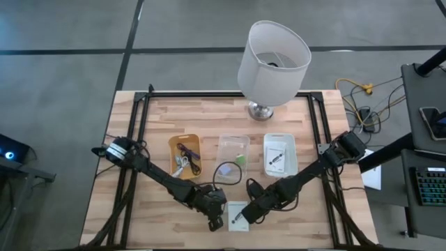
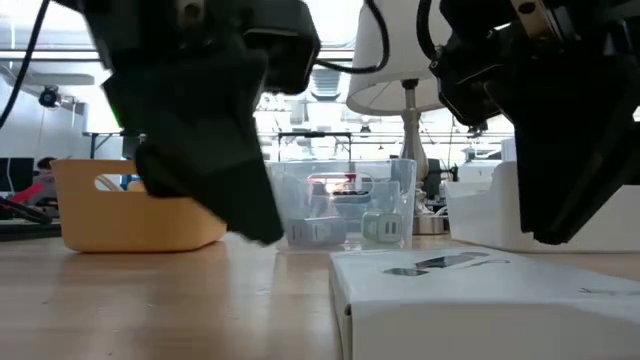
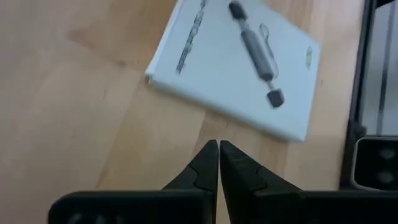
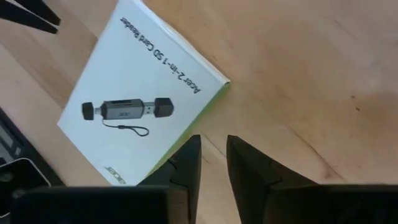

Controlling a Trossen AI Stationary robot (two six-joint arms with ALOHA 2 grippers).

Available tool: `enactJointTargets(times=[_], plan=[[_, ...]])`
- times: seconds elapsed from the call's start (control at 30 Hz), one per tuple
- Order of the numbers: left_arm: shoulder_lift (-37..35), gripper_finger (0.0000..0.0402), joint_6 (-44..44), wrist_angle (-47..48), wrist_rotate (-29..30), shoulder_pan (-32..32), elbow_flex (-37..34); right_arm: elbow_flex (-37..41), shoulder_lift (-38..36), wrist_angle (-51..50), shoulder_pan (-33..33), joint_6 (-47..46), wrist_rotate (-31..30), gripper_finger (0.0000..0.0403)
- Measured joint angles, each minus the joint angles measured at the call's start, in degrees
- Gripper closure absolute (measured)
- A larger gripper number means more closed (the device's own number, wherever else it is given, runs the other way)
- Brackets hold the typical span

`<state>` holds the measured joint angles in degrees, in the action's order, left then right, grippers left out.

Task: Pick and place items into bin
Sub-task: Put the white card reader box into the white bin

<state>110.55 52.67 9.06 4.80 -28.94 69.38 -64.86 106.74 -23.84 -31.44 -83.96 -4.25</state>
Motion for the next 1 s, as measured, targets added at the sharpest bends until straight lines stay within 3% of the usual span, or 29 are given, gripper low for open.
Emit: enactJointTargets(times=[0.47, 1.0], plan=[[3.9, 0.0402, 2.6, -9.2, -1.4, 0.1, -1.9, 0.2, 0.1, 2.9, 0.0, -1.1, -0.7, 0.034], [4.7, 0.0402, 2.4, -10.0, -1.2, 1.6, -0.7, 1.2, 3.0, 4.1, -0.8, -1.8, 2.2, 0.0351]])
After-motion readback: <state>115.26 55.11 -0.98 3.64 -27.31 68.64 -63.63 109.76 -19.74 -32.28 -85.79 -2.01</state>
